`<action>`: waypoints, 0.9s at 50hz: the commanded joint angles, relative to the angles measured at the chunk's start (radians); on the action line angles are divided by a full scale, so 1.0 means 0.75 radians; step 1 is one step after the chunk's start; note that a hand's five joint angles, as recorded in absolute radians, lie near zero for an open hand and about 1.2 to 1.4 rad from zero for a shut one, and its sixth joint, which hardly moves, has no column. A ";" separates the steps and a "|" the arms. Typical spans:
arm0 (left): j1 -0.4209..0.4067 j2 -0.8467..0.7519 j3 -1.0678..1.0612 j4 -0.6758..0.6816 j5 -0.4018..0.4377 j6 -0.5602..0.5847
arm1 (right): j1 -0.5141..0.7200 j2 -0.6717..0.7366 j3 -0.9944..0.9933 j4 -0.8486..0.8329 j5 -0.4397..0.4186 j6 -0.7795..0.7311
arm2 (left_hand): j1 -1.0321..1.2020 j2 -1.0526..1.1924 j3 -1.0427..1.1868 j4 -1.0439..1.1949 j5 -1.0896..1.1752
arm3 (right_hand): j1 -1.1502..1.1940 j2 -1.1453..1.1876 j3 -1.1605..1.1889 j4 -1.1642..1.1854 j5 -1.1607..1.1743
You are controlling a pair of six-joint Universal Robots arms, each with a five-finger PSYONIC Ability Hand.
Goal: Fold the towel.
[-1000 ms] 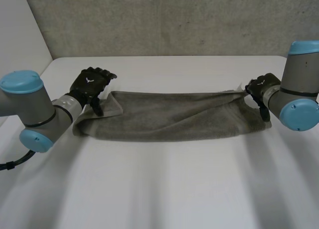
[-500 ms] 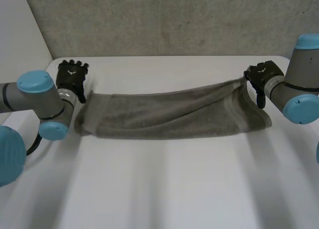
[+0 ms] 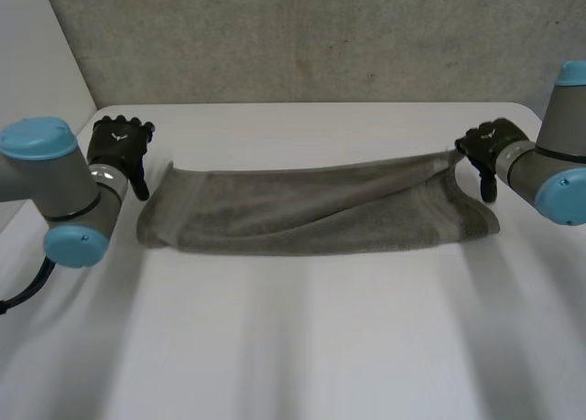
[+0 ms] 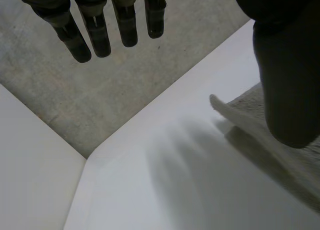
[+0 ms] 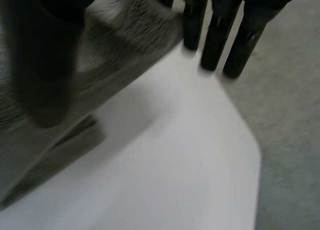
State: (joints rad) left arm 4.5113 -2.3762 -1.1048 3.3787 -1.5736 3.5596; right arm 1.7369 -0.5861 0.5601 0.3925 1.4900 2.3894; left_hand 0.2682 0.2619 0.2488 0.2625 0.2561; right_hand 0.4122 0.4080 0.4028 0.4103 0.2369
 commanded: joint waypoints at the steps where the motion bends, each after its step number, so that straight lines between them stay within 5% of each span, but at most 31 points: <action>1: 0.010 0.186 -0.231 0.007 0.041 -0.003 | 0.008 0.112 -0.190 -0.102 -0.005 0.009 | -0.089 -0.080 -0.063 -0.081 -0.305 | -0.317 -0.311 -0.304 -0.314 -0.316; 6: 0.015 0.270 -0.351 0.015 0.065 -0.001 | 0.010 0.117 -0.238 -0.086 0.001 0.050 | -0.100 -0.092 -0.074 -0.093 -0.317 | -0.317 -0.311 -0.304 -0.314 -0.316; 16: 0.047 0.303 -0.392 0.027 0.094 -0.001 | -0.041 0.025 -0.235 -0.078 -0.025 0.446 | -0.096 -0.088 -0.071 -0.089 -0.313 | -0.317 -0.311 -0.304 -0.314 -0.316; 23: 0.041 0.301 -0.407 0.029 0.112 -0.001 | -0.033 0.059 -0.209 0.000 -0.136 0.367 | -0.093 -0.084 -0.067 -0.085 -0.309 | -0.317 -0.311 -0.304 -0.314 -0.316; 33: 0.023 0.276 -0.456 0.054 0.159 -0.001 | -0.042 0.151 -0.190 0.029 -0.093 0.277 | -0.077 -0.068 -0.051 -0.069 -0.293 | -0.317 -0.311 -0.304 -0.314 -0.316; 35: 0.023 0.266 -0.460 0.068 0.165 -0.001 | -0.046 0.168 -0.207 0.059 -0.078 0.277 | -0.065 -0.057 -0.039 -0.058 -0.282 | 0.541 0.547 0.554 0.544 0.542; 36: 0.023 0.266 -0.460 0.068 0.165 -0.001 | -0.046 0.168 -0.207 0.060 -0.078 0.277 | -0.065 -0.057 -0.039 -0.058 -0.282 | 0.546 0.552 0.559 0.549 0.547; 38: 0.023 0.262 -0.460 0.070 0.167 -0.001 | -0.052 0.168 -0.211 0.060 -0.072 0.279 | -0.065 -0.057 -0.039 -0.058 -0.282 | 0.366 0.372 0.379 0.369 0.367; 39: 0.023 0.260 -0.460 0.068 0.167 -0.001 | -0.054 0.168 -0.213 0.064 -0.068 0.277 | -0.065 -0.057 -0.039 -0.058 -0.282 | -0.229 -0.223 -0.216 -0.226 -0.228; 45: 0.021 0.250 -0.460 0.070 0.167 -0.001 | -0.054 0.162 -0.219 0.098 -0.060 0.277 | -0.049 -0.041 -0.024 -0.042 -0.266 | -0.317 -0.311 -0.304 -0.314 -0.316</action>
State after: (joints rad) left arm 4.5276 -2.1810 -1.4507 3.4308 -1.4477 3.5588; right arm 1.6976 -0.4589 0.4004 0.4425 1.4392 2.5944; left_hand 0.2676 0.2617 0.2506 0.2624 0.2421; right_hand 0.2303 0.2379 0.2343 0.2420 0.0527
